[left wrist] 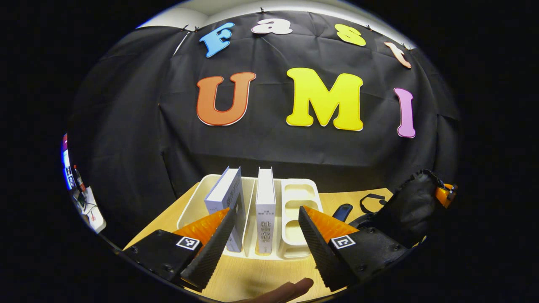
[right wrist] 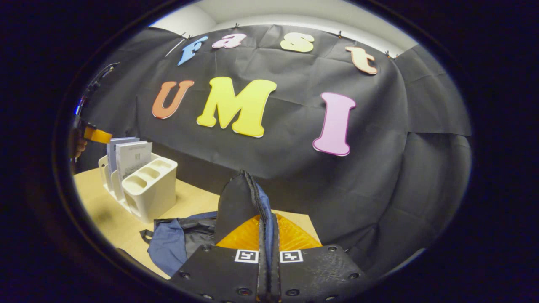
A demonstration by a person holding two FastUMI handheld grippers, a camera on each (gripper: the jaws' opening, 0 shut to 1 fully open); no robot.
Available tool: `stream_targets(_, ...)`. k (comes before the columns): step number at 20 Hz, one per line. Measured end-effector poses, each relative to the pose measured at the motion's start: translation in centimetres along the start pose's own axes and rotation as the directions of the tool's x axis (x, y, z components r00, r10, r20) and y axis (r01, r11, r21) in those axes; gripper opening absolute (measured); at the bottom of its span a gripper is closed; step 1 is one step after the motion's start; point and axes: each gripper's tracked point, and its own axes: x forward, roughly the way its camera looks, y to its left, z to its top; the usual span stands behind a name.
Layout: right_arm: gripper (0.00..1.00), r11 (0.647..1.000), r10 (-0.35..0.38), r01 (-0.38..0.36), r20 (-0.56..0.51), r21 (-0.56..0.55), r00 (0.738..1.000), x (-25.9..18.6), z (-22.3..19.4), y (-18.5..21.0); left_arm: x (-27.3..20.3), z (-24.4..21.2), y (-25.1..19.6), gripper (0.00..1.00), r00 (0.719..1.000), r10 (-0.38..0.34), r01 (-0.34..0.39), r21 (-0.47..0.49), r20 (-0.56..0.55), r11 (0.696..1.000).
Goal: Open the schoolbag, grab two books from the bookshelf and put them into the schoolbag.
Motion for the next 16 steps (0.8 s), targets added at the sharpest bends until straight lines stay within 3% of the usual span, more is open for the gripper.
stream_targets(5, 0.04, 0.997, 0.051, -0.051, -0.005, 0.056, 0.999, 0.2, -0.4, -0.6, 5.4, 3.5, -1.0, 0.96, 0.999, -0.009, 0.011, 0.085, -0.031, 0.996)
stream_targets(10, 0.04, 0.994, 0.071, -0.069, -0.027, 0.081, 0.997, 0.5, -1.8, -1.1, 9.4, 3.6, -1.9, 0.95, 0.995, 0.003, 0.017, 0.191, -0.104, 0.981)
stream_targets(16, 0.04, 0.991, 0.103, -0.102, -0.010, 0.086, 0.995, -0.2, -2.0, -0.9, 12.6, 2.1, -1.1, 0.93, 0.981, 0.025, 0.006, 0.159, -0.191, 0.987)
